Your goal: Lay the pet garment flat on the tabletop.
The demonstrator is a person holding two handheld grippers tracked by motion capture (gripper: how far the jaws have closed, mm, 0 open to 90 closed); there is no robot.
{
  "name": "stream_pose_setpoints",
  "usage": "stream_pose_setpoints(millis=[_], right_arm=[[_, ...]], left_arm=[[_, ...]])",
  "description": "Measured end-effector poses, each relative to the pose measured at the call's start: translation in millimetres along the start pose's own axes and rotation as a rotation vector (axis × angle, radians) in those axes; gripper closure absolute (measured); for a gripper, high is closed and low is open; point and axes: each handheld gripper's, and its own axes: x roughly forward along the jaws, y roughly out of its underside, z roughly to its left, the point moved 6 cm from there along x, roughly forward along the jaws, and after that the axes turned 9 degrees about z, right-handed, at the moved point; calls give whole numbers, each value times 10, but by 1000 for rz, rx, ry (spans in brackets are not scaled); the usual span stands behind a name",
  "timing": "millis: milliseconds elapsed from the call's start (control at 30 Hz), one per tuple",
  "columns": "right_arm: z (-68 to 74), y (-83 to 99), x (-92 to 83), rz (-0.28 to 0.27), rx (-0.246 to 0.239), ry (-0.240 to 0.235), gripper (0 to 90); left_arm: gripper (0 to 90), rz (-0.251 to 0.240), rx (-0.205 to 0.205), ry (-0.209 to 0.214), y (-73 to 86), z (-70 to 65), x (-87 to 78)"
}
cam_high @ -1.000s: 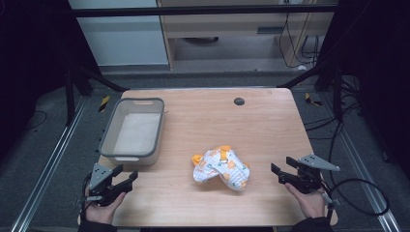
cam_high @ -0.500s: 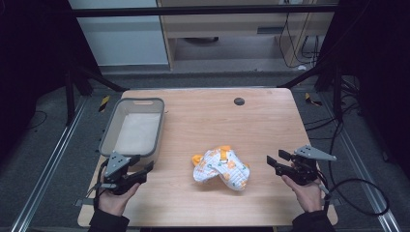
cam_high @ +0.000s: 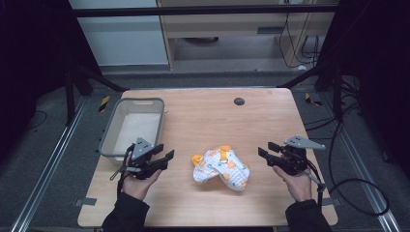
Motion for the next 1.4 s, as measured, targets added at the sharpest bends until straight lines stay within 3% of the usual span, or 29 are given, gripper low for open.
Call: stream_pose_setpoints(millis=[300, 467, 633, 900, 1133, 1400], right_arm=[[98, -34, 167, 26, -8, -37, 522], [177, -4, 230, 51, -25, -63, 527], [280, 21, 245, 68, -51, -92, 528], [425, 109, 275, 92, -74, -130, 547], [466, 216, 325, 130, -92, -136, 574], [487, 350, 372, 187, -109, -150, 701]], left_arm=[[528, 46, 20, 57, -126, -204, 282], [525, 67, 3, 104, -122, -326, 430], [523, 107, 27, 116, -85, -420, 524], [503, 135, 11, 173, -6, -551, 605], [474, 155, 11, 194, 73, -641, 659], [462, 198, 17, 209, 190, -722, 753]])
